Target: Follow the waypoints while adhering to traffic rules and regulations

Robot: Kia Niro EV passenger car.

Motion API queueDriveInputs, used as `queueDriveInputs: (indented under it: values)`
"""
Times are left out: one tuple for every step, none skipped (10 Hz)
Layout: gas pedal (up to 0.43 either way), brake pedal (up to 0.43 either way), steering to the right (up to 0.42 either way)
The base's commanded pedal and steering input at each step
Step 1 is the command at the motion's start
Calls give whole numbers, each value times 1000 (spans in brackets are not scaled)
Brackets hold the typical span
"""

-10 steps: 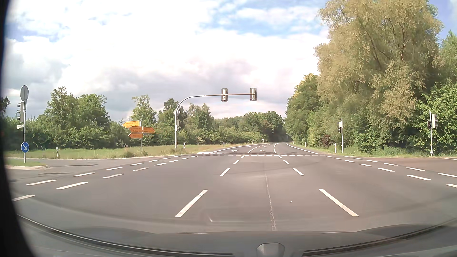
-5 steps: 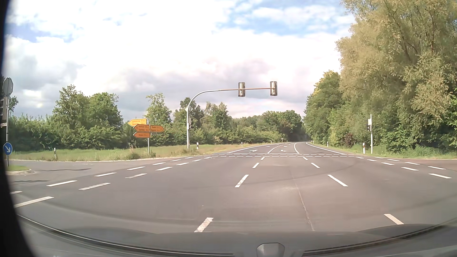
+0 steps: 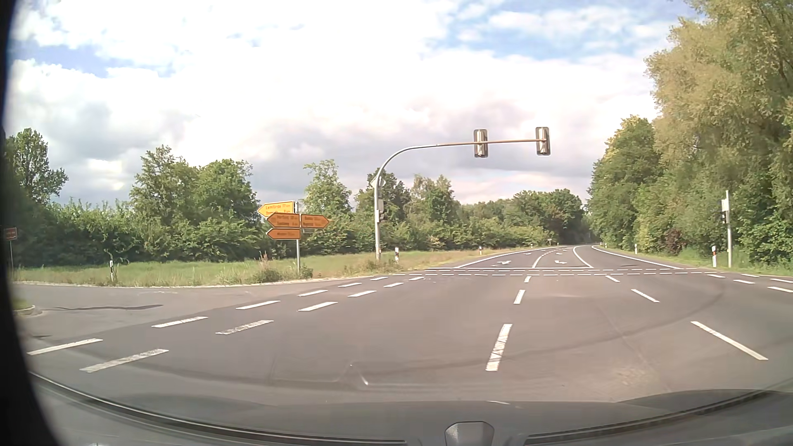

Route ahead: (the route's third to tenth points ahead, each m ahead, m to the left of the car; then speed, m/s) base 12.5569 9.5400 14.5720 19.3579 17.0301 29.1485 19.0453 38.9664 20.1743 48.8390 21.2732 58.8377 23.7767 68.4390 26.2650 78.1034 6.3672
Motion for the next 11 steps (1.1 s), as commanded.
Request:
queueDriveInputs:
  values:
    - [98,6,-238]
    - [98,6,-256]
    - [98,6,-275]
    - [98,6,-287]
    - [98,6,-300]
    - [98,6,-307]
    - [98,6,-320]
    - [110,6,-329]
    - [118,6,-336]
    - [130,6,-346]
    - [130,6,-355]
